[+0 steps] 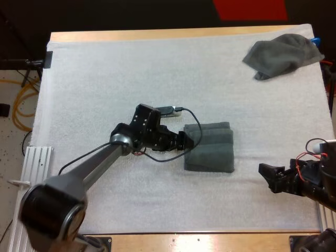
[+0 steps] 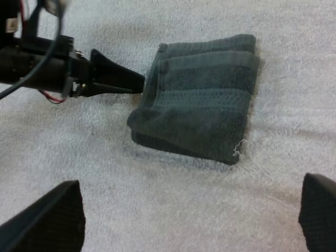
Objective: Pick towel from pile fold and stack
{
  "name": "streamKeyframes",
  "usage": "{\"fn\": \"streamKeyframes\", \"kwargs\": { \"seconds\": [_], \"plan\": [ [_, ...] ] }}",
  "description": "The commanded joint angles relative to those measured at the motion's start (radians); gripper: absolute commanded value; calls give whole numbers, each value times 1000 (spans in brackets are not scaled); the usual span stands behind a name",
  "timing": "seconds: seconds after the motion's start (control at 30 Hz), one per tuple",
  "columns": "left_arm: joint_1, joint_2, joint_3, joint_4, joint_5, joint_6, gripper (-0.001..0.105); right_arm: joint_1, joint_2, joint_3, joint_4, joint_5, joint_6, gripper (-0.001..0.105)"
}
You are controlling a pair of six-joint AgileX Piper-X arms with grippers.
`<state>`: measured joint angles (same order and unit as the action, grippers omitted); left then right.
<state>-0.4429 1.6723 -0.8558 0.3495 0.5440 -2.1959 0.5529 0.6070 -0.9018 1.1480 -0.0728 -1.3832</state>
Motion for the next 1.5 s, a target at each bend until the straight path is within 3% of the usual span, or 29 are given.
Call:
{"fn": "streamKeyframes", "kwargs": {
  "seconds": [0.0,0.17,0.5,0.57,0.73,0.87,0.97,1.03,1.23,1.47],
  "plan": [
    [-8,18,-16,-11,14,-8,75,0,-2,-8,2,9,-5,80],
    [-26,70,-30,-11,69,-29,75,0,-2,-8,2,9,-5,80],
    [-183,90,-57,-11,-17,-51,73,0,-2,-8,2,17,15,80],
    [-189,96,-66,-8,-19,-51,64,0,-2,-8,2,17,18,80],
    [-185,96,-99,56,-51,-33,1,0,-2,-8,2,17,18,80],
    [-185,93,-137,142,-67,69,0,0,-2,-8,2,17,18,80],
    [-169,81,-181,301,-159,211,0,0,-2,-8,0,17,18,80],
    [-140,62,-203,420,-297,316,0,0,-2,-8,-4,12,18,80],
    [15,14,-206,567,-557,500,0,0,-2,-8,-26,7,10,80],
    [256,8,-206,585,-663,566,0,0,-2,-6,-29,7,10,80]
  ]
}}
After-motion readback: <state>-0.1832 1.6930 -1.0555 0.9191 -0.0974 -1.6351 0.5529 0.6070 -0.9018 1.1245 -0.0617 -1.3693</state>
